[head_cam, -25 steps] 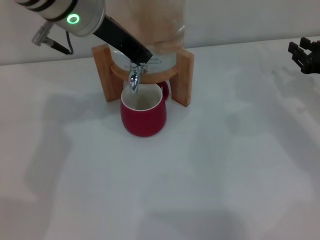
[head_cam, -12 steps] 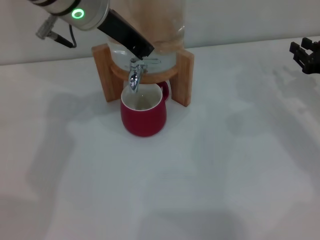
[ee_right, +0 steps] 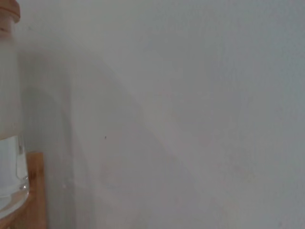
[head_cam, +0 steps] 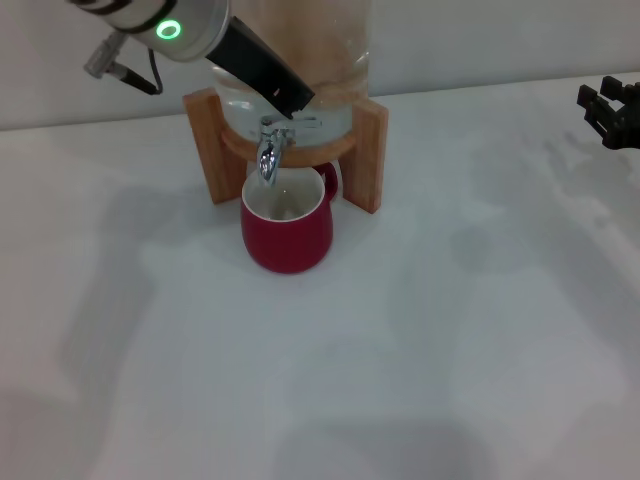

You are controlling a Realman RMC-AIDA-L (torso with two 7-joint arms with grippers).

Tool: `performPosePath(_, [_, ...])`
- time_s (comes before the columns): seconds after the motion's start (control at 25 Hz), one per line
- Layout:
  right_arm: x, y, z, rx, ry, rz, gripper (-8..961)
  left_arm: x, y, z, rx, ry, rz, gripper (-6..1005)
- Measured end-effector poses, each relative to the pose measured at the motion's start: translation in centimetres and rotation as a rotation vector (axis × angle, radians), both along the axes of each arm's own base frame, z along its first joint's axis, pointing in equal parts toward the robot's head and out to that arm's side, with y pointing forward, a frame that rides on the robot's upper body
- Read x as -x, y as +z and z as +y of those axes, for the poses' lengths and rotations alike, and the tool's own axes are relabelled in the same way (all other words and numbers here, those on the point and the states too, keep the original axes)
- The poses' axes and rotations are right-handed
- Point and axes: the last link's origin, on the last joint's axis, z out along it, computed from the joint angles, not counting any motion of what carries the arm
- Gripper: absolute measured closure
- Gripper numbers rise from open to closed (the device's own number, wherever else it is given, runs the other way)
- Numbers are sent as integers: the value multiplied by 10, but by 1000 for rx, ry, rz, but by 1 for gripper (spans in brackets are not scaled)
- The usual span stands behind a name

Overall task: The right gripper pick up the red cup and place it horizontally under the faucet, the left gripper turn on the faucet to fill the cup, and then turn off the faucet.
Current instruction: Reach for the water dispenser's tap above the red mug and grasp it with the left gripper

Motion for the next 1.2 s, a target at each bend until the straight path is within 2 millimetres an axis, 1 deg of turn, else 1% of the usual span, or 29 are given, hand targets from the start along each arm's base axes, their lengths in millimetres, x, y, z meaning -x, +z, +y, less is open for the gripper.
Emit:
performPosePath(0.28, [-1,0,0,-2,-1,-1,649,1,-4,-1,5,-6,8,960])
performPosePath(0.64, [-3,1,-3,-3,-9,-1,649,-1,-4,-1,1,-10,11,960])
performPosePath(1.2, [-4,1,-3,-4,-10,-1,649,7,-5,3,-12,4,31,961])
